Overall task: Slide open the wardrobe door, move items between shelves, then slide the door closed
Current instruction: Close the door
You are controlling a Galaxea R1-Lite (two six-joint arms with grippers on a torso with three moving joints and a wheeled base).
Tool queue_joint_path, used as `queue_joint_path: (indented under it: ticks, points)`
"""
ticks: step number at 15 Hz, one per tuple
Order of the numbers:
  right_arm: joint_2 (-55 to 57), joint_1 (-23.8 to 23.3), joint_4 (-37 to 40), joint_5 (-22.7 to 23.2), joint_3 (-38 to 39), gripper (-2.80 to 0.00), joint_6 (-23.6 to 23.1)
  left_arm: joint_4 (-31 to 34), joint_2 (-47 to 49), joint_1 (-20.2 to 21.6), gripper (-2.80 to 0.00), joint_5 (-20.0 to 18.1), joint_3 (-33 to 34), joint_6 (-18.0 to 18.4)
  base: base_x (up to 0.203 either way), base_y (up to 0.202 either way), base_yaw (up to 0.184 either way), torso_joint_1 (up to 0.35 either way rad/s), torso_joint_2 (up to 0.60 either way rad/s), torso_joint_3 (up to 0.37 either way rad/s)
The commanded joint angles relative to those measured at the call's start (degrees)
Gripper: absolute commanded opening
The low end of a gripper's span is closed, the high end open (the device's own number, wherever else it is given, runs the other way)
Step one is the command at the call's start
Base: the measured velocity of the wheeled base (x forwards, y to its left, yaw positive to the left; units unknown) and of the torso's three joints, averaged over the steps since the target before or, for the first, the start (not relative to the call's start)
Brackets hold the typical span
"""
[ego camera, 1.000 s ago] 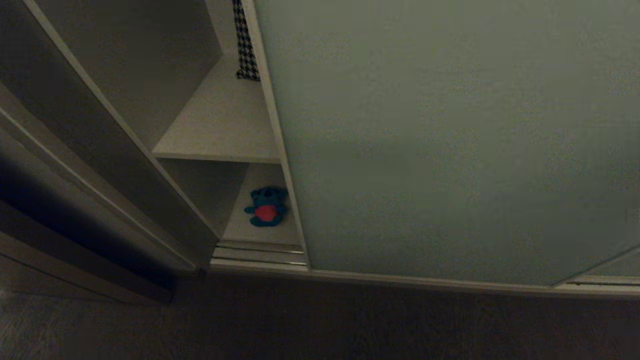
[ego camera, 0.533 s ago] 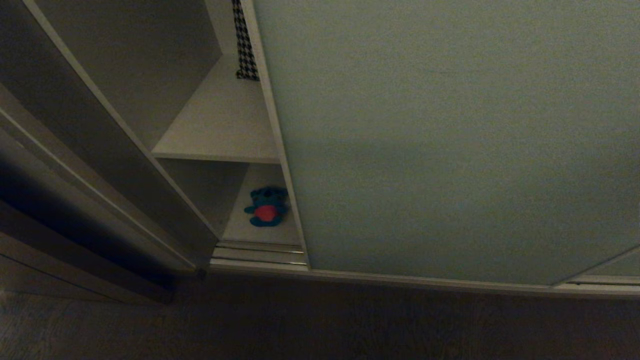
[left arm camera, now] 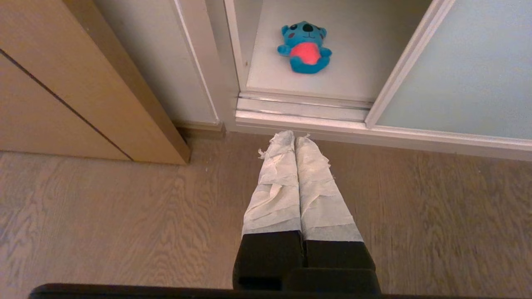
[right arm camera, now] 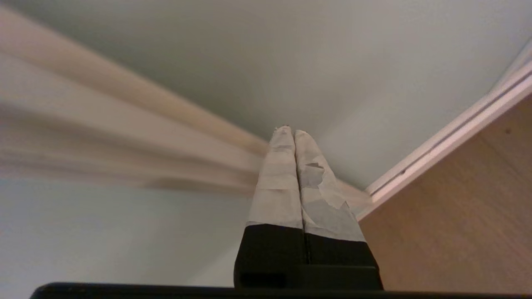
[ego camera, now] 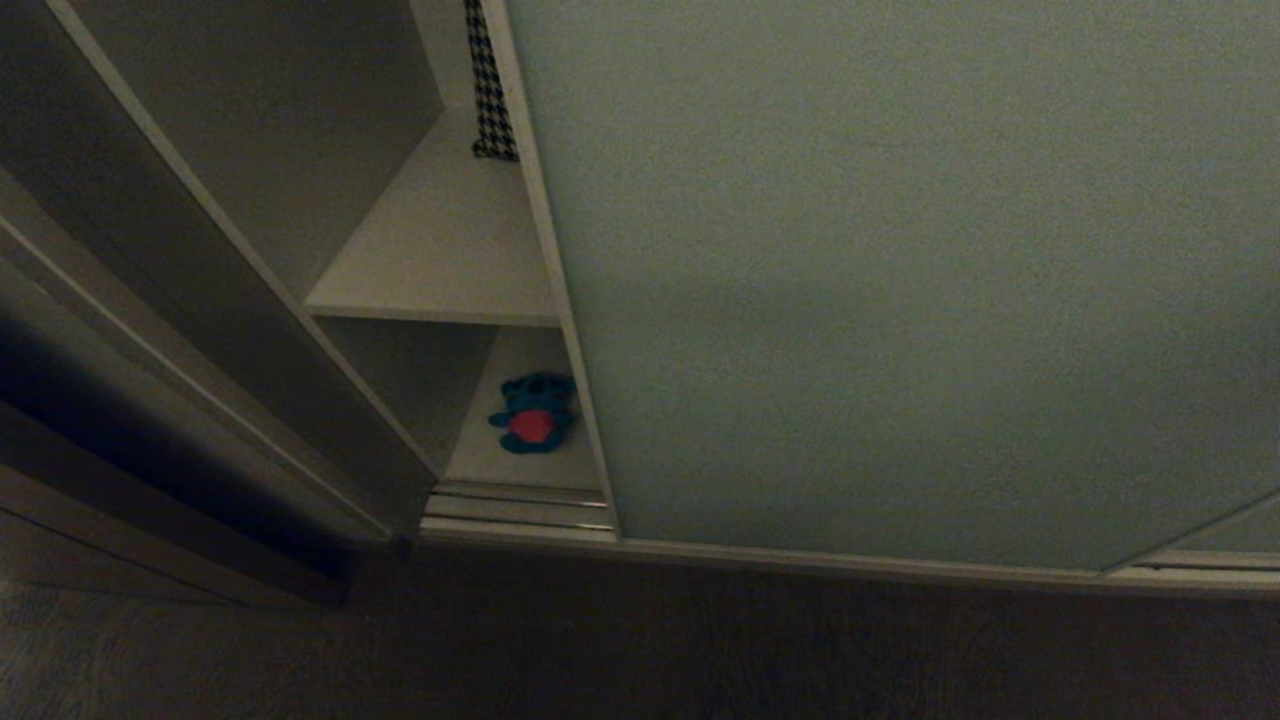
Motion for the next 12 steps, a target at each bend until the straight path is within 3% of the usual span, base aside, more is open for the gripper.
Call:
queue_joint_path:
  ticks: [1,12]
  points:
    - [0.7,0.0,-1.0,0.2,-0.1,-2.8,0.1,0.0,0.1,0.0,-2.8,0.0,0.0,0.0,0.0,0.0,0.0,0.0,0.0,0.0]
    - [6.1,1.6,-3.9,0.0,-3.8,-2.8,-0.1,0.0,0.1,0.0,-2.8,0.0,0.0,0.0,0.0,0.0,0.0,0.0,0.0,0.0]
